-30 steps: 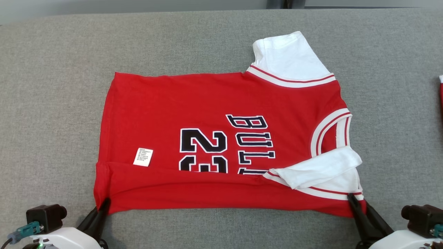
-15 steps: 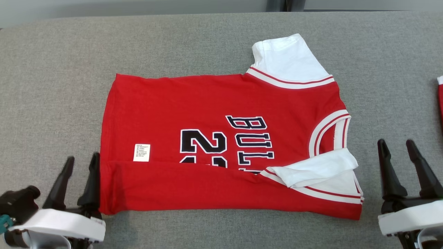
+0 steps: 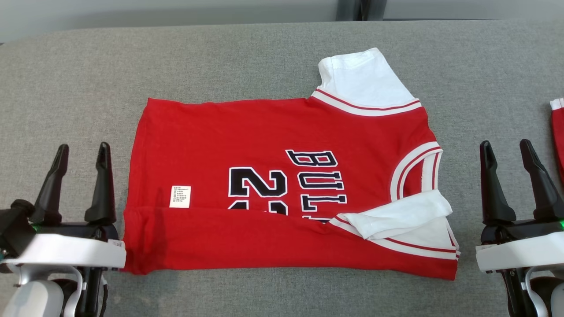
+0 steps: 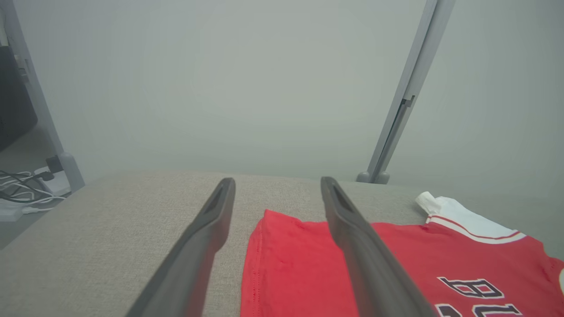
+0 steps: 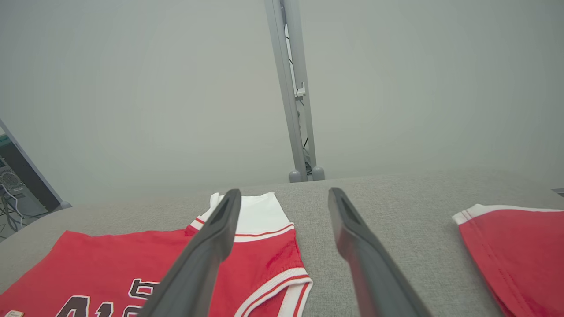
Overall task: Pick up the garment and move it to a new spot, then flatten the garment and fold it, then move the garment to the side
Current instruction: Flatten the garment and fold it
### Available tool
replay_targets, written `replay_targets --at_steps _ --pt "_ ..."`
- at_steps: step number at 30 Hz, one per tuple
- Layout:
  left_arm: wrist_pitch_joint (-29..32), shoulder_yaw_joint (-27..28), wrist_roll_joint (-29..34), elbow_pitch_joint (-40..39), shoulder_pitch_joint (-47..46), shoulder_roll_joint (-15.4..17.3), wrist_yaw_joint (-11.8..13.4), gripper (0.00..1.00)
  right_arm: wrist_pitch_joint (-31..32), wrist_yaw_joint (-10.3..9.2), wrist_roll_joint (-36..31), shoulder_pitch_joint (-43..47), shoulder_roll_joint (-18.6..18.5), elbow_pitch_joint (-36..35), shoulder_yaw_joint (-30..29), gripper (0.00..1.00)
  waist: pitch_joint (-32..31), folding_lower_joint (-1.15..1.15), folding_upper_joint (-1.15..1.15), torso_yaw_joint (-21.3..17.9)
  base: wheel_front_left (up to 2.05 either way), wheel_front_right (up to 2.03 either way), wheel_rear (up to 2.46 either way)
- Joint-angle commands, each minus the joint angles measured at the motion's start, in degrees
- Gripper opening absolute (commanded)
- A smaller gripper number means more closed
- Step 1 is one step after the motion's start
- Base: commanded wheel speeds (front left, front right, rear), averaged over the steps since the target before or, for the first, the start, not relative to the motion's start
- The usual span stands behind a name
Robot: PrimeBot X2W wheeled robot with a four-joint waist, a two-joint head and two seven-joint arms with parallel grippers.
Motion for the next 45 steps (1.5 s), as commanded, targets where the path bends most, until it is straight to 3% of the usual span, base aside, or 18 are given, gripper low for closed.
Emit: replay_targets --at_steps 1,10,15,18,25,33,38,39,40,41,45 --pt "0.3 0.1 0.3 0.3 -1.3 0.6 0.2 1.0 -0.2 0.01 0.1 -0.5 -0.2 0.0 -0.1 1.0 0.0 0.0 0.0 0.0 0.0 0.0 0.0" --pt "0.9 -0.6 0.9 1.1 -3.0 1.2 0.1 1.0 -0.5 0.01 0.2 -0.8 -0.2 0.6 0.5 1.0 0.8 0.0 0.0 -0.1 0.0 0.0 0.0" --pt "3.7 -2.1 -0.5 3.7 -8.6 2.0 -2.7 1.0 -0.2 0.01 0.3 -1.6 -0.2 0.2 1.4 1.0 2.7 0.0 0.0 -0.6 0.0 0.0 0.0" --pt "8.3 -3.4 -4.1 10.2 -15.7 2.4 -7.0 1.0 -0.5 0.01 0.9 -2.8 -0.2 0.4 2.9 1.0 5.0 0.0 0.0 -1.8 0.0 0.0 0.0" --pt "17.4 -4.3 -9.0 25.7 -27.4 4.7 -12.9 1.0 -2.2 0.01 1.8 -4.7 -0.2 2.3 4.9 1.0 8.8 0.0 0.0 -5.0 0.0 0.0 0.0" --pt "25.9 -5.9 -12.8 38.8 -34.4 6.9 -15.3 1.0 -4.5 0.01 3.1 -6.5 -0.2 5.1 6.6 1.0 11.1 0.0 0.0 -7.5 0.0 0.0 0.0" --pt "28.4 -7.0 -13.8 43.0 -35.3 7.5 -15.7 1.0 -5.5 0.01 3.8 -7.6 -0.2 6.5 7.0 1.0 11.5 0.0 0.0 -8.3 0.0 0.0 0.0" --pt "28.6 -7.2 -14.3 43.7 -35.3 7.5 -15.8 0.78 -5.7 0.01 4.1 -7.8 -0.2 6.9 7.1 1.0 11.6 0.0 0.0 -8.4 0.0 0.0 0.0" --pt "28.6 -7.4 -14.4 44.4 -35.5 7.8 -15.9 0.3 -5.7 0.01 4.1 -8.1 -0.2 7.2 7.2 1.0 11.7 0.0 0.0 -8.6 0.0 0.0 0.0" --pt "28.5 -7.6 -14.6 44.9 -35.7 7.9 -16.0 0.0 -5.9 0.01 4.2 -8.5 -0.2 7.3 7.1 1.0 11.7 0.0 0.0 -8.7 0.0 0.0 0.0" --pt "27.7 -8.4 -14.8 46.1 -36.5 8.7 -16.1 0.0 -6.1 0.01 4.1 -11.2 -0.3 8.4 6.0 1.0 11.9 0.0 0.0 -9.0 0.0 0.0 0.0"
